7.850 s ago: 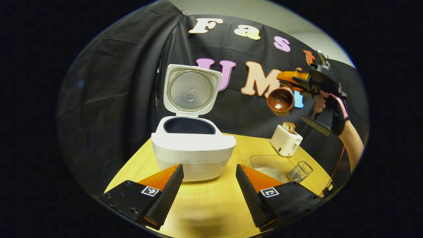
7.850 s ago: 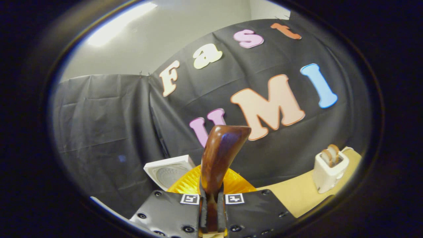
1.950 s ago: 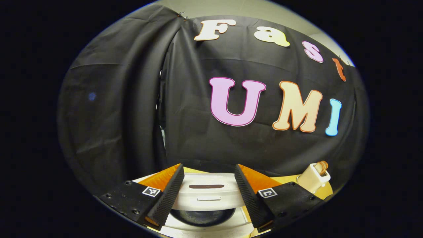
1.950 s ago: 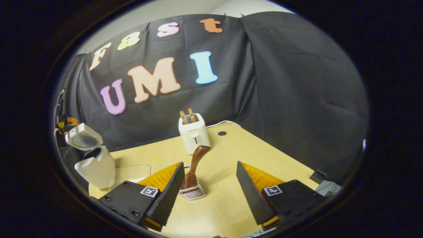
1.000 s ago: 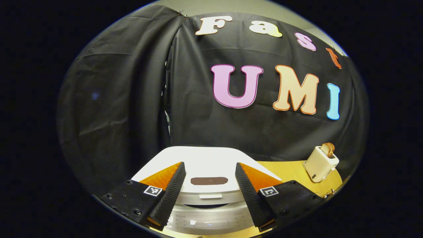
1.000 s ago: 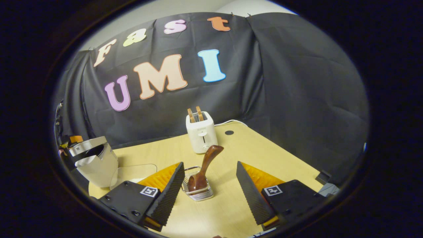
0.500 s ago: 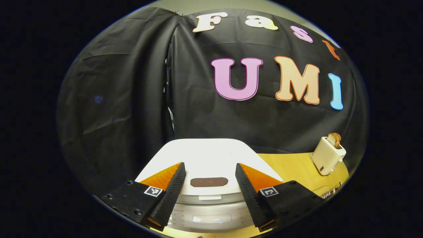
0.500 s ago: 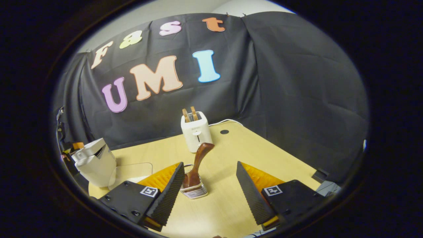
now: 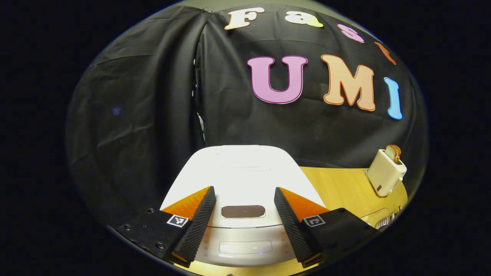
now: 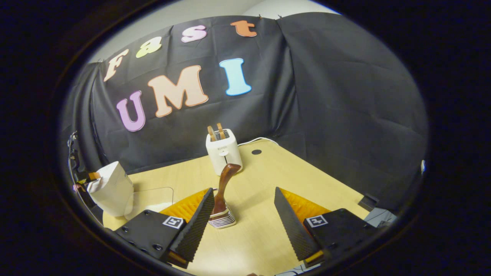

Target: Close the left gripper, press the button to open the rice cooker; take a wooden spoon from the chopstick holder with the right hand, scoop a spoonful of rice and pour it into the rice cooker, then put the wooden spoon back into the chopstick holder.

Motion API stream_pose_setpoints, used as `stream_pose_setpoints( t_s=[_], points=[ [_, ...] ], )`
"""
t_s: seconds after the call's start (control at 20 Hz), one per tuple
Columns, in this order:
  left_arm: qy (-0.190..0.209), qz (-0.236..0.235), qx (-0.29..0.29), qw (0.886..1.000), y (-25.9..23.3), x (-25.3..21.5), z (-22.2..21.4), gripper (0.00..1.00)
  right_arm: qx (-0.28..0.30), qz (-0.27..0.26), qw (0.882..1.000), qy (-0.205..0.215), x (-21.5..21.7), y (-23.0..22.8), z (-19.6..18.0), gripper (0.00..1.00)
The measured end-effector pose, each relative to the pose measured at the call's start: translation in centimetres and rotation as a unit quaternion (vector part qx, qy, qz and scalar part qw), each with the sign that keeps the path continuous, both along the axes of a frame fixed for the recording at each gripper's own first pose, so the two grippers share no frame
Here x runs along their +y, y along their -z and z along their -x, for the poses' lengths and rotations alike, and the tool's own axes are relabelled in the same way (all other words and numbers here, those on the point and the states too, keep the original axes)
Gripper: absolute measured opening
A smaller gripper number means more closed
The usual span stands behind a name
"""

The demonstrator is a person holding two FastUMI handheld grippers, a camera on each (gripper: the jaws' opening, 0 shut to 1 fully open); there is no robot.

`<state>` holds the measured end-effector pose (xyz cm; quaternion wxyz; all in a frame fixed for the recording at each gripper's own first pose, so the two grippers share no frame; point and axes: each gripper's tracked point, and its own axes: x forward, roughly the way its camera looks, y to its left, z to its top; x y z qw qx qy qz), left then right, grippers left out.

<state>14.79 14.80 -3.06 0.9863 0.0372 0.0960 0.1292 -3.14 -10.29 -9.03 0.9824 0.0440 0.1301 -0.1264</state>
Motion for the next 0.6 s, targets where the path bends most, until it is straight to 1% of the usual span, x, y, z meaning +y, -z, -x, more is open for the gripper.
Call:
stream_pose_setpoints(
  t_s=[0.2,0.35,0.45,0.55,0.6],
  points=[
    [0.002,-0.008,0.005,1.000,0.2,-0.2,0.0,0.93,0.002,-0.004,1.000,-0.002,-0.2,0.3,0.3,0.99],
    [0.000,0.000,-0.009,1.000,-0.3,-0.1,0.1,0.93,-0.005,-0.011,1.000,-0.009,0.2,0.0,0.3,0.99],
    [-0.006,-0.013,-0.010,1.000,-0.2,-0.2,0.2,0.92,-0.011,-0.007,1.000,-0.014,0.4,-0.5,0.2,0.99],
    [-0.015,-0.003,-0.007,1.000,-0.5,-0.1,1.1,0.95,-0.016,-0.005,1.000,-0.018,0.6,-0.9,0.1,0.99],
    [-0.009,0.007,-0.019,1.000,-1.3,-0.6,1.8,0.95,-0.018,-0.006,1.000,-0.020,0.8,-1.1,0.0,0.99]
  ],
)
